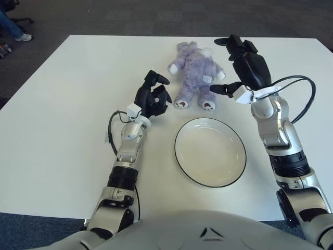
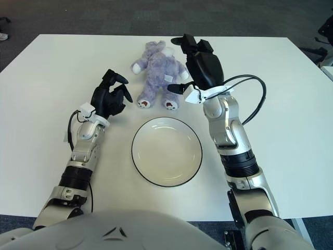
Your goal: Put the doll into the plate.
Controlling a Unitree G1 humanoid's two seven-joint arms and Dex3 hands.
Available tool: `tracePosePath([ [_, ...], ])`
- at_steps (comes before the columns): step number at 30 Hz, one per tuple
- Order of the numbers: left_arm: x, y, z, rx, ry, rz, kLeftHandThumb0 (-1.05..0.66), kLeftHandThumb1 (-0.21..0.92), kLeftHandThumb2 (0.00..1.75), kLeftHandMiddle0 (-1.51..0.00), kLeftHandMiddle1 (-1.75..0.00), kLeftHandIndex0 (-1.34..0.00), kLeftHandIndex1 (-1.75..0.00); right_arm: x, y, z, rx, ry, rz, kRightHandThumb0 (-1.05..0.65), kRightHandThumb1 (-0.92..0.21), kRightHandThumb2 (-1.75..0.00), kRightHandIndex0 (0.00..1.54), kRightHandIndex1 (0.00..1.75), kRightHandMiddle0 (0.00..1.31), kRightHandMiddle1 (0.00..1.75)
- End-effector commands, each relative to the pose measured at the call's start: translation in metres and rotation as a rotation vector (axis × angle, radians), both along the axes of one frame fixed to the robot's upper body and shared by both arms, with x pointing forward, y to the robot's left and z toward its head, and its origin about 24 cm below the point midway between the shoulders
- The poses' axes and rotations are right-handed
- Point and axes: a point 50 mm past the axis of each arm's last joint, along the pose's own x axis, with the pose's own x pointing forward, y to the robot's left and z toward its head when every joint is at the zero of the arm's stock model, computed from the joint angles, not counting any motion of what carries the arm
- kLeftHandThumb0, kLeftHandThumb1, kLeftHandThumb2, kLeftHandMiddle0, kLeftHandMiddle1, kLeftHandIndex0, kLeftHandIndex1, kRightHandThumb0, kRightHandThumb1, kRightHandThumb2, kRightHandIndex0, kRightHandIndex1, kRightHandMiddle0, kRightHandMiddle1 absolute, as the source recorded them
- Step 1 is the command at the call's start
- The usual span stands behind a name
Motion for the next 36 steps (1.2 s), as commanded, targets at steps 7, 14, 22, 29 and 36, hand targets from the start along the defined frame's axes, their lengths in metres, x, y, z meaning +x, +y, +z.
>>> tracePosePath([
  [7, -0.003, -0.002, -0.006, 0.009, 0.015, 0.003, -0.37, 0.76, 0.74, -0.81, -1.71, -0.29, -1.75, 0.013, 0.005, -0.004, -0.045, -0.005, 0.024, -0.6, -0.3, -0.9, 0.0, 0.05, 0.0, 0.24],
  [14, -0.003, -0.002, -0.007, 0.016, 0.011, 0.001, -0.37, 0.77, 0.74, -0.81, -1.72, -0.28, -1.75, 0.019, 0.005, -0.008, -0.063, 0.05, 0.037, -0.69, -0.38, -0.82, 0.0, 0.0, 0.0, 0.1],
  [22, -0.003, -0.001, -0.008, 0.011, 0.019, -0.004, -0.37, 0.76, 0.74, -0.81, -1.71, -0.29, -1.75, 0.025, 0.007, -0.01, -0.077, 0.097, 0.029, -0.77, -0.47, -0.66, 0.0, 0.0, 0.0, 0.14],
  [29, -0.002, -0.002, -0.009, 0.002, 0.015, -0.002, -0.37, 0.75, 0.76, -0.82, -1.71, -0.3, -1.75, 0.029, 0.007, -0.011, -0.088, 0.101, 0.022, -0.77, -0.47, -0.64, 0.0, 0.0, 0.0, 0.11],
  [36, -0.002, -0.001, -0.009, 0.013, -0.001, 0.015, -0.37, 0.74, 0.78, -0.83, -1.74, -0.3, -1.75, 0.031, 0.009, -0.009, -0.12, 0.122, 0.009, -0.8, -0.48, -0.63, 0.0, 0.0, 0.0, 0.09],
])
